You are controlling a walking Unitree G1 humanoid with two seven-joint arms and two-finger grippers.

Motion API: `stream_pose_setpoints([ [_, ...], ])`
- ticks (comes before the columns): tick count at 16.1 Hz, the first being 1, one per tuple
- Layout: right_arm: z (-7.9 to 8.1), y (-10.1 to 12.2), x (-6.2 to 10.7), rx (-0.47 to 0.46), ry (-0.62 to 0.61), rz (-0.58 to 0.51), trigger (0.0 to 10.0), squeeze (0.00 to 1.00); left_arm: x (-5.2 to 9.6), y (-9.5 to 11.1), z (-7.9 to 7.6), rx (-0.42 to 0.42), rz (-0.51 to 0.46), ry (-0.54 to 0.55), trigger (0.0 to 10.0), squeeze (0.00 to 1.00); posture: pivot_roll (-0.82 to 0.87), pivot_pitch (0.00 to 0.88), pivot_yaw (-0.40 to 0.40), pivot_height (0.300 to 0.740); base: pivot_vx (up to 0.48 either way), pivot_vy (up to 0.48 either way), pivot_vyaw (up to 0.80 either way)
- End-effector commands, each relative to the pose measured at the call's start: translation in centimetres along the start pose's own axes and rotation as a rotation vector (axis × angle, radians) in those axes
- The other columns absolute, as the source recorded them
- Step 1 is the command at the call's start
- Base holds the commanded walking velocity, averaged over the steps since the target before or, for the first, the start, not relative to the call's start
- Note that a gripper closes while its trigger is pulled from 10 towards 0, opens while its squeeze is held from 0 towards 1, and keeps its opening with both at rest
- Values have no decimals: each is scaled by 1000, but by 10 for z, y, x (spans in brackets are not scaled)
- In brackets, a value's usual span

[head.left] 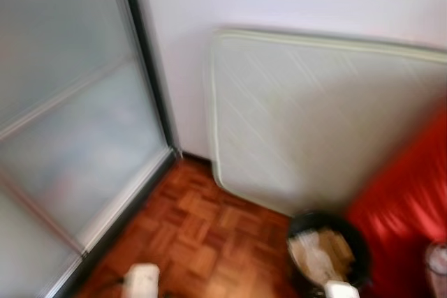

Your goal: Clean up the room

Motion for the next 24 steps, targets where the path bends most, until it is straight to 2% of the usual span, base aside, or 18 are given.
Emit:
stream_pose_setpoints([
  [1,21,15,-4,24,55,-49,10000,0,4,-10,22,-20,34,52,10000,0,-9,0,-16,740,409,0,800],
  [3,21,14,-3,19,56,-44,10000,0,4,-10,23,-18,33,53,10000,0,-9,0,-19,740,409,0,659],
  [19,20,15,-4,-7,51,-44,10000,0,6,-16,29,-11,58,62,10000,0,-2,0,-21,740,409,0,0],
  [24,21,16,-4,-1,57,-47,10000,0,6,-15,28,-9,57,63,10000,0,-1,0,-23,740,334,0,-640],
])
Point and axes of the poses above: a point about 5 cm out from each wrist's last joint towards the gripper, its own x axis pointing back from the gripper into the wrist, its own y axis along the axis of the wrist's last joint, z = x × y, the point moved 2 cm from there along -x, pointing out of the wrist towards the gripper, and after that the axes turned 2 degrees about -x, right-handed, at the moved point
